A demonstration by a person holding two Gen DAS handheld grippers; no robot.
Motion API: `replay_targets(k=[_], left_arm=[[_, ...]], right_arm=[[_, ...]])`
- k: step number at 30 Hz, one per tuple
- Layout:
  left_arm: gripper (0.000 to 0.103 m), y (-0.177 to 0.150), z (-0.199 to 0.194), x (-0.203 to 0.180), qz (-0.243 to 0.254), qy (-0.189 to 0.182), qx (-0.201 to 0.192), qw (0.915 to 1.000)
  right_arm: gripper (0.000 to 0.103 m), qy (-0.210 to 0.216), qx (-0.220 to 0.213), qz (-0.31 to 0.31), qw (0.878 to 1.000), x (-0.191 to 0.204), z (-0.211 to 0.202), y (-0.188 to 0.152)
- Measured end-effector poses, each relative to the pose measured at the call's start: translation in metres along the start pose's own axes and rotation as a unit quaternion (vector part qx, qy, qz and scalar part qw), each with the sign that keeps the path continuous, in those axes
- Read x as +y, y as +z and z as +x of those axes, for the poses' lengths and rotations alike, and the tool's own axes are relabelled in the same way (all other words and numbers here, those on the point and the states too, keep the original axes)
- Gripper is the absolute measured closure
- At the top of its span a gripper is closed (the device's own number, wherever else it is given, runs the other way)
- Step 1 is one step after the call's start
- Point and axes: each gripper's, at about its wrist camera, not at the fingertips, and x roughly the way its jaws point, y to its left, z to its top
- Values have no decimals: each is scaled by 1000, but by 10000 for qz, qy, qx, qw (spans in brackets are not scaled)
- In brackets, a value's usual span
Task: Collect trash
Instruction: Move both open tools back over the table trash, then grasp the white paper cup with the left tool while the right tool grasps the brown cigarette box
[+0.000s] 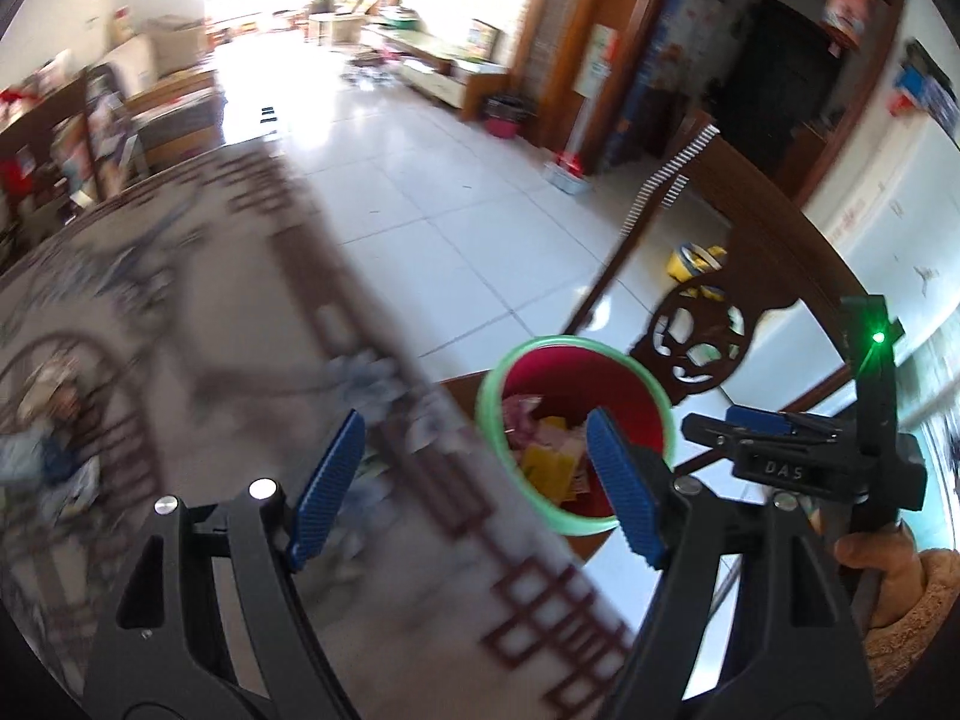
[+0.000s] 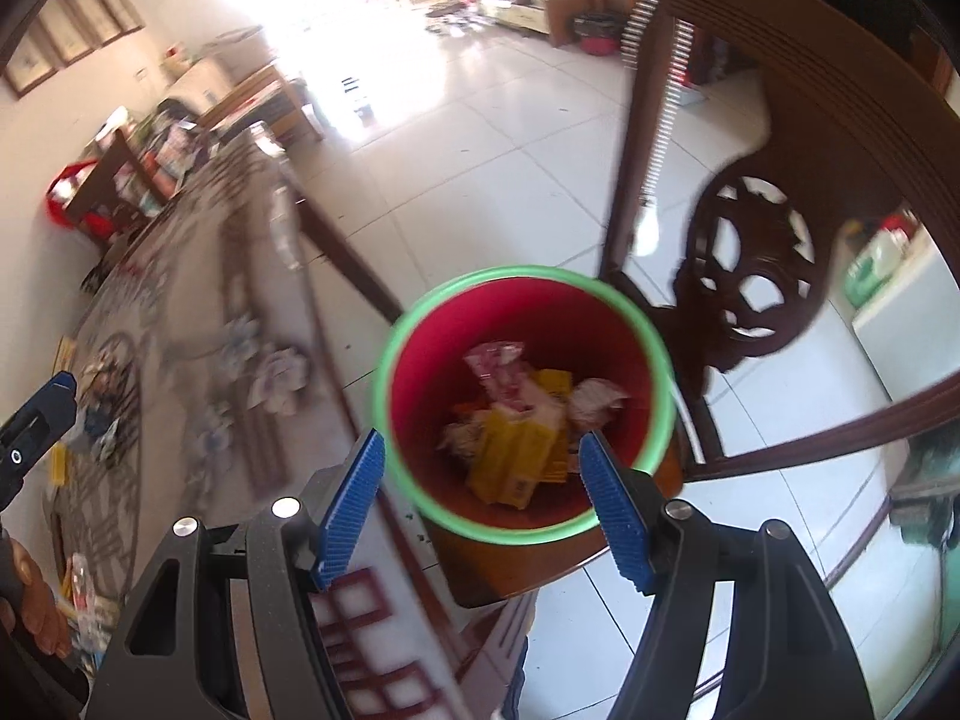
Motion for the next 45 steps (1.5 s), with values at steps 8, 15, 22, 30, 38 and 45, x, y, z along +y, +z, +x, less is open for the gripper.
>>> replay_targets(k=[8,15,22,30,38,45], left_arm=[[29,-42,-51,70,-617,608,-155,9961],[29,-71,-81,117,-881,783,-193,9928],[29,-96,-110,156,-1023,754,-248,9916],[29,-130,-136,206,-1277,837,-194,9881],[29,-167,-174,274,-1643,1245,-181,9784],[29,-196,-201,317,-1869,1561,-126,9698]], right_arm=[[36,270,116,-624,9976,73,-1,-24],[35,325,193,-893,9953,124,-2,-50],[31,274,222,-1055,9938,171,-5,-73],[31,283,342,-1308,9904,229,-3,-106],[30,321,426,-1430,9883,272,-1,-138],[30,474,568,-1629,9839,311,5,-165]])
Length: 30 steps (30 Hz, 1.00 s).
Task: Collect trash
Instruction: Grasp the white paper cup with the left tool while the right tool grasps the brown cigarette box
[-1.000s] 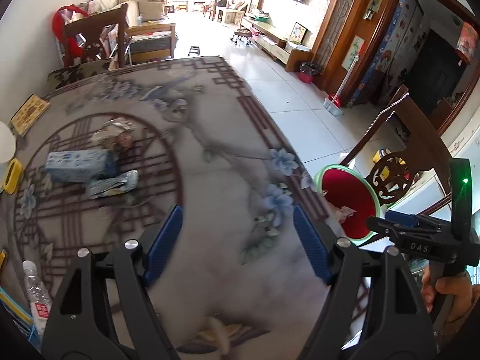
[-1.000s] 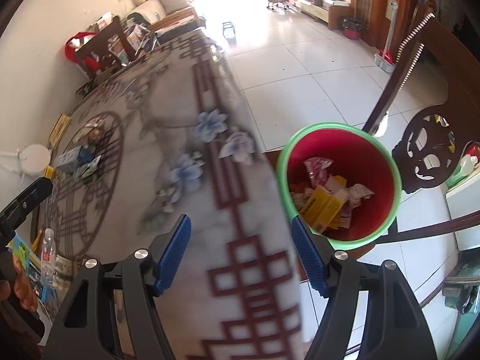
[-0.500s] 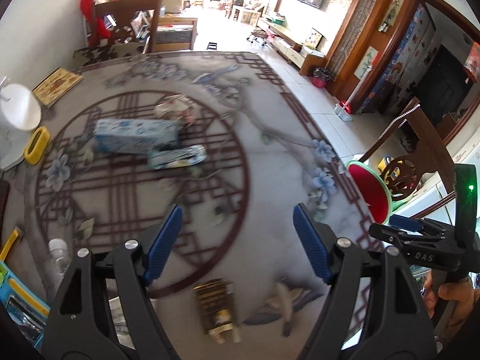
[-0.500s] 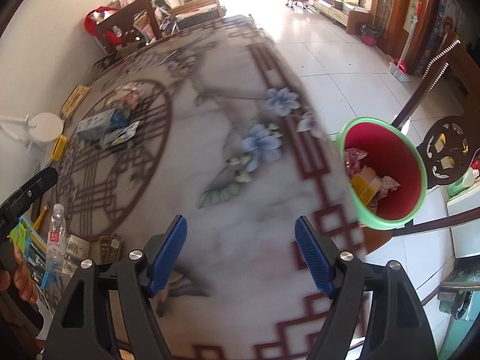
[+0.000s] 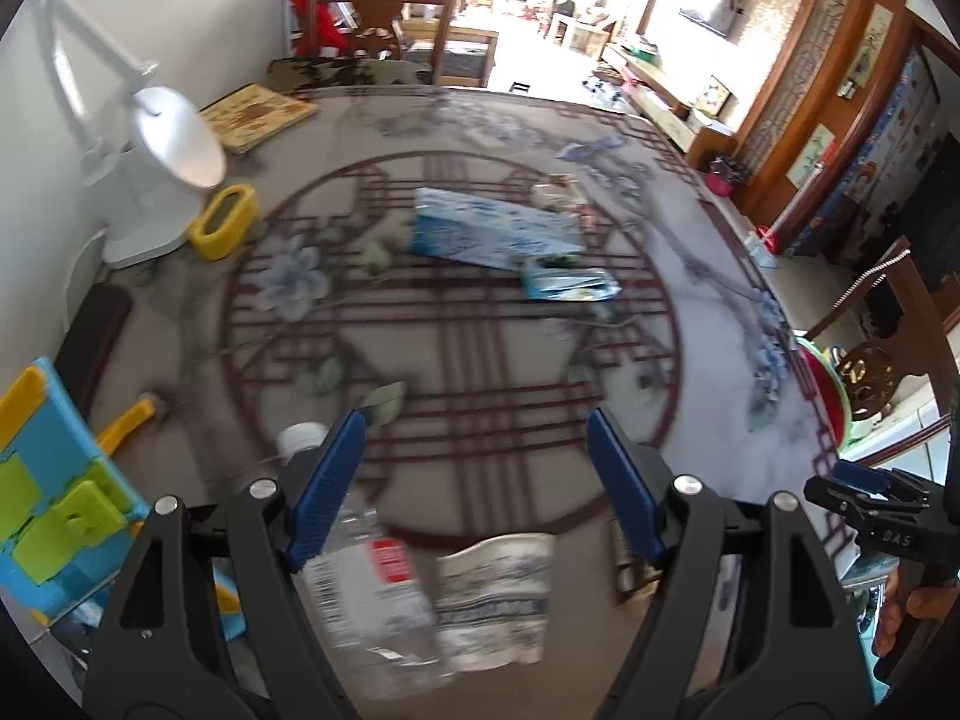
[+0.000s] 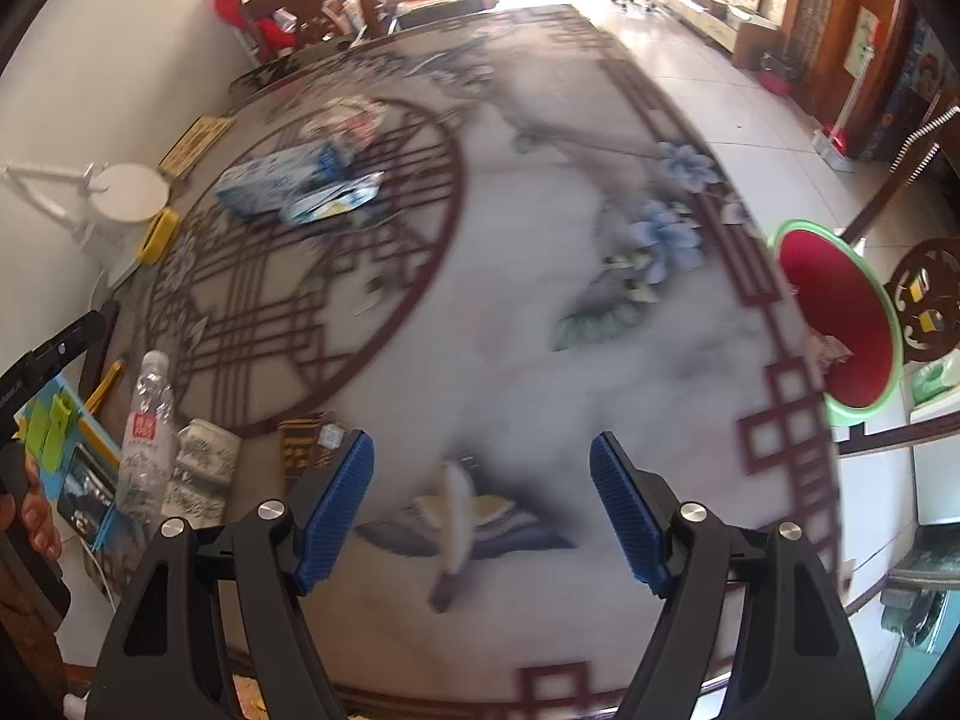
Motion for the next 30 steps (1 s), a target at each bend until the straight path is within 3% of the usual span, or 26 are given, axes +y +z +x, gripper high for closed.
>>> replay_targets(k=[8,12,22,26,30], left_arm=[[29,-10,-11,31,-136,85,-4,9999],[29,-16,-8,34,-122,48,109,9999],[29,-35,-1,22,100,-198,447,9988],[29,-44,4,13,264,-269,604,9975],[29,-49,12,4,379,-443,837,9948]], right_arm=[[30,199,129,-322,9992,44,15,-3],[30,372,482,-504,9969,66,43,-9],[33,168,810,-1115,9903,100,87,-19],[58,67,973,-1242,9875,101,99,-22],[61,-5,852,-1246,9885,96,95,-22]])
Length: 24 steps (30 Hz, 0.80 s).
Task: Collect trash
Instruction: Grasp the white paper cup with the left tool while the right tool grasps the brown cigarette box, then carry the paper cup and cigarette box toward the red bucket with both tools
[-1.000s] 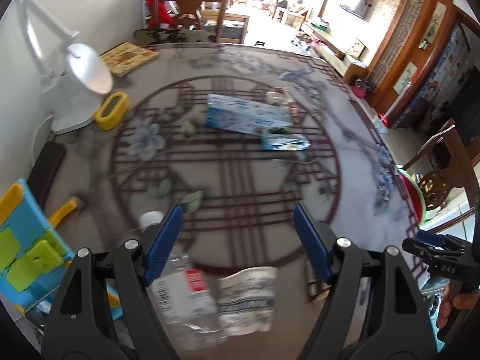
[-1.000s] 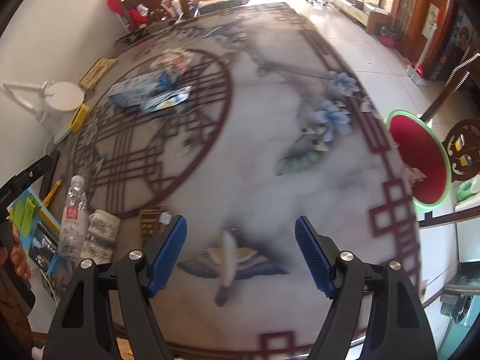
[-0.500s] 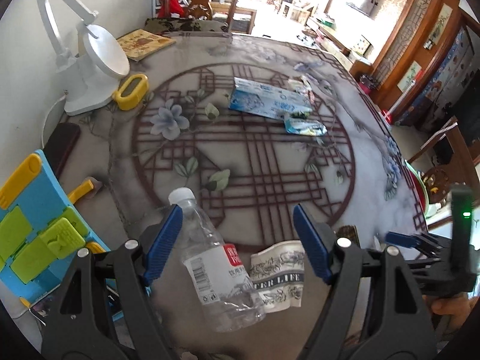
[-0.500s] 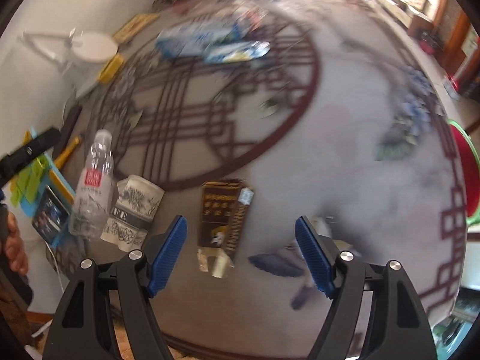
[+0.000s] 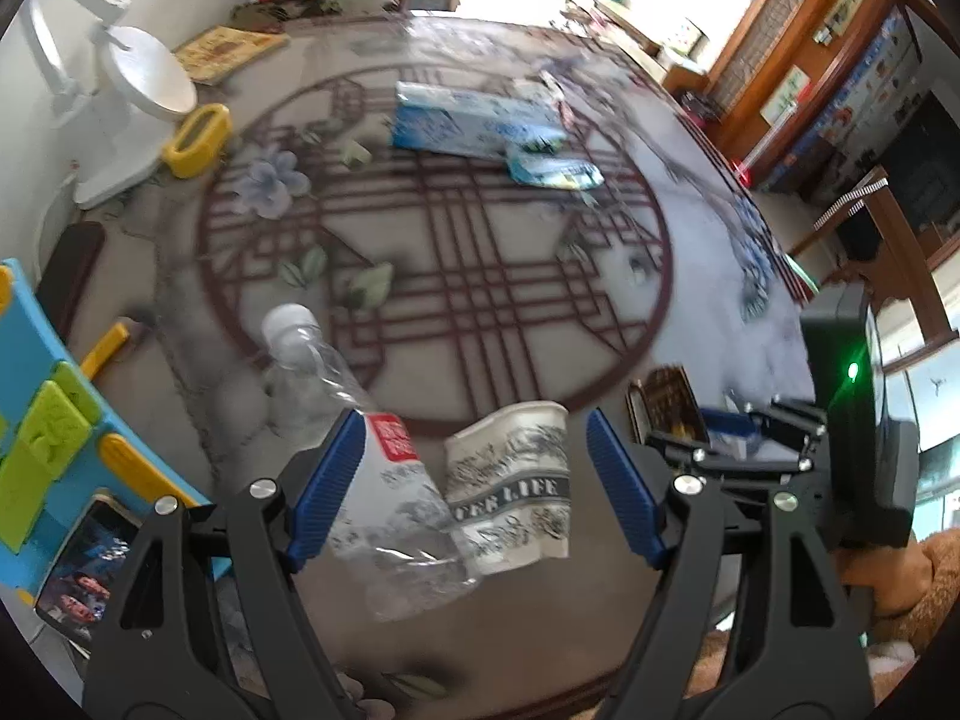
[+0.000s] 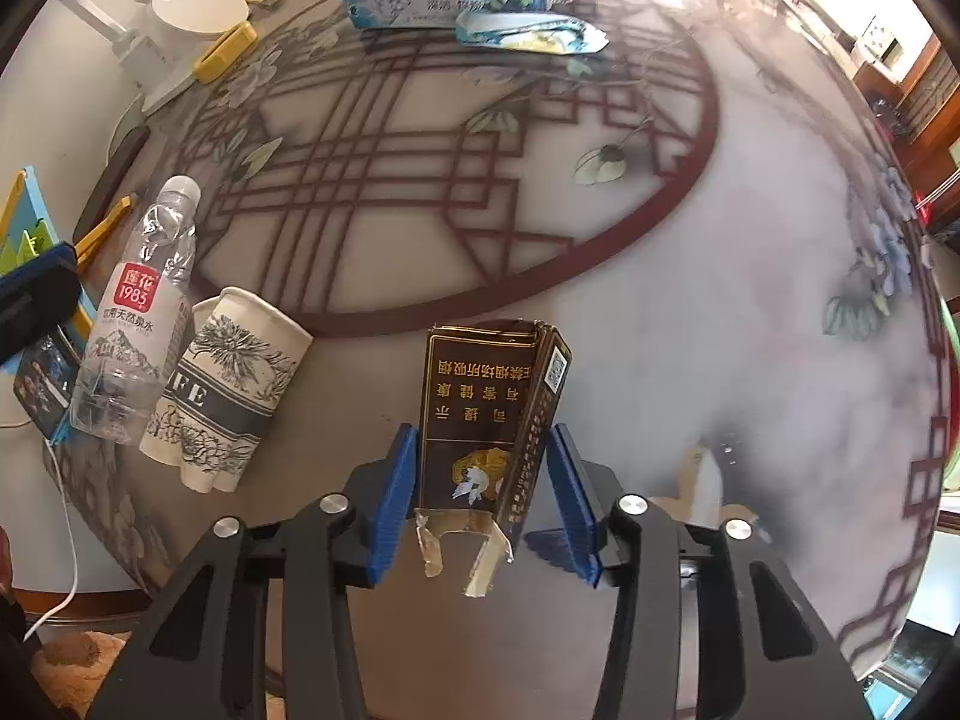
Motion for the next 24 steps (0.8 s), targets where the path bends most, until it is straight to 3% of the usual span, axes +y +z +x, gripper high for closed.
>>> replay_targets(k=[7,11,18,19,20,24], left_arm=[[27,-11,29,-36,600,-390,580,9958],[27,-18,56,-34,613,-138,948,9935],[27,-22,79,-29,584,-25,1158,9915],[28,-22,81,-29,566,-47,1178,9914],[39,-22,83,-30,548,-70,1183,9914],[43,-16,80,-36,551,-205,1068,9925]], right_arm=[[61,47,-238,376,9990,-23,-20,-2],[61,112,-333,561,9978,-27,-33,-3],[60,142,-555,667,9961,-28,-52,-5],[60,138,-583,676,9959,-28,-54,-5],[60,133,-608,685,9957,-29,-56,-6],[60,86,-716,738,9947,-33,-64,-6]])
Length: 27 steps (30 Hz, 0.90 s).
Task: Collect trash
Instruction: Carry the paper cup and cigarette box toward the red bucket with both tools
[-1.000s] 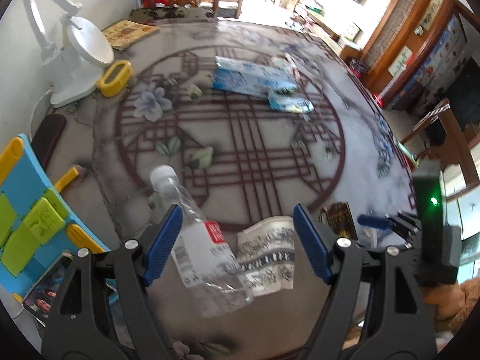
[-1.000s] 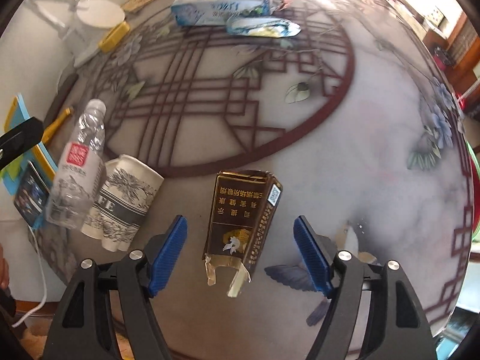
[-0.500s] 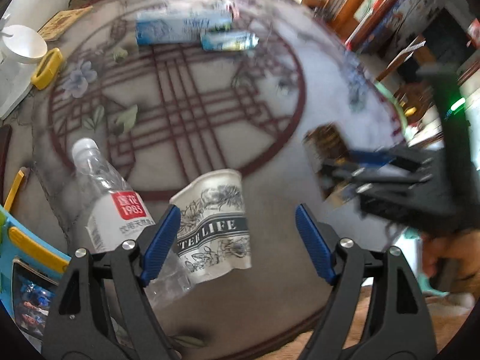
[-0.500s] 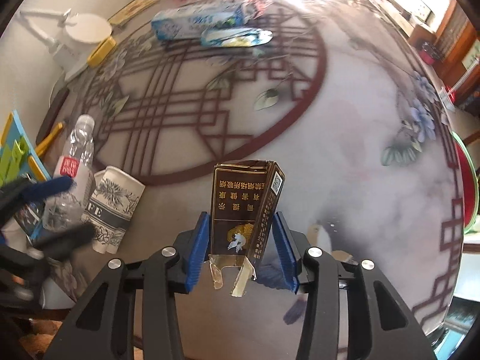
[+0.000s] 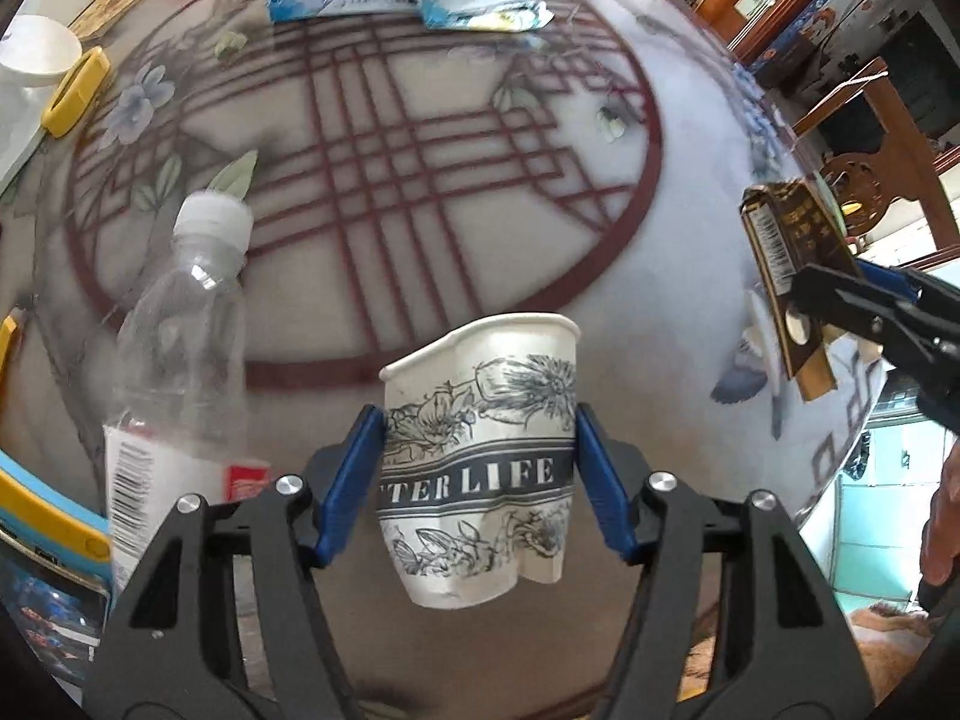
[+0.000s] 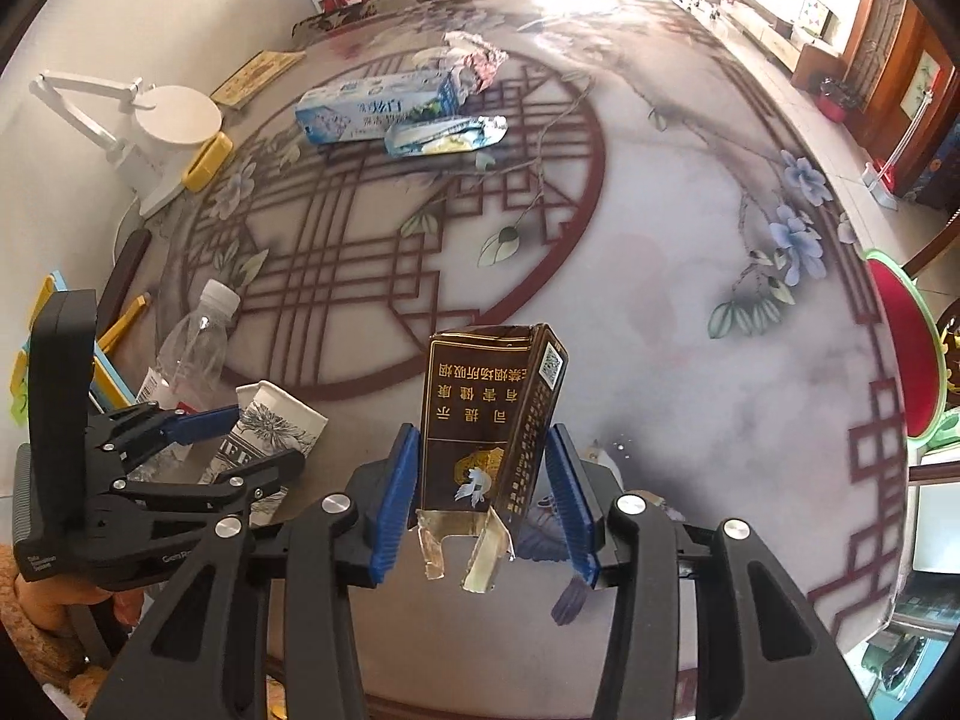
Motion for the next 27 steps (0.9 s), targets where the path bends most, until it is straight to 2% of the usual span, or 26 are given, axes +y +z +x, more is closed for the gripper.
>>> replay_targets(k=[6,13,17,27], left_arm=[[44,25,-34,-19,85,-119,-697,9975],[43,59,-78,-53,297,-252,-1462,9885],[43,68,-86,-66,361,-300,-1646,9852],[43,76,-81,-86,214,-280,-1679,9852]], right_arm=[[60,-37,-307,266,9992,-14,-21,4],[60,-112,-742,504,9959,-35,-54,13],[60,-218,-907,510,9943,-45,-68,16],[60,-264,-942,553,9937,-74,-76,18]])
